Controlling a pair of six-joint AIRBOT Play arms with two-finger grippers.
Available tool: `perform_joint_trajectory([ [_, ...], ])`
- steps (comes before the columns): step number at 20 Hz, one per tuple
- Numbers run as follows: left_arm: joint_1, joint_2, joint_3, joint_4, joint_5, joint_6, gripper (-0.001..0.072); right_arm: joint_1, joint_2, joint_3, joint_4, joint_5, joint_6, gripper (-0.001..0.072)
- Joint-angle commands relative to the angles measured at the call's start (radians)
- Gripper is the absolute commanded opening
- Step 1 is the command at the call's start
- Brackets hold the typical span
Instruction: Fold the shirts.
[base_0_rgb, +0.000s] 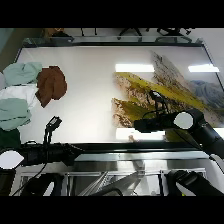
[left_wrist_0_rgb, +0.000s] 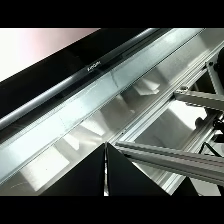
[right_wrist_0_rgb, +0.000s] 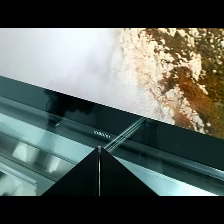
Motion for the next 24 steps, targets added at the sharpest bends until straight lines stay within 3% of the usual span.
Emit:
perform_joint_trajectory([
  [1,-0.001,0.001,-0.005,0.002,0.002,0.000,0.0011,0.001,0.001,-0.004,0.000,-0.002,0.000,0.0026],
  [15,-0.001,0.001,-0.005,0.001,0.004,0.000,0.0011,0.001,0.001,-0.004,0.001,0.000,0.000,0.0026],
  [24,0.008,-0.003,0.003,0.024,0.248,-0.034,0.0011,0.000,-0.011,-0.004,-0.003,-0.072,-0.003,0.0026],
])
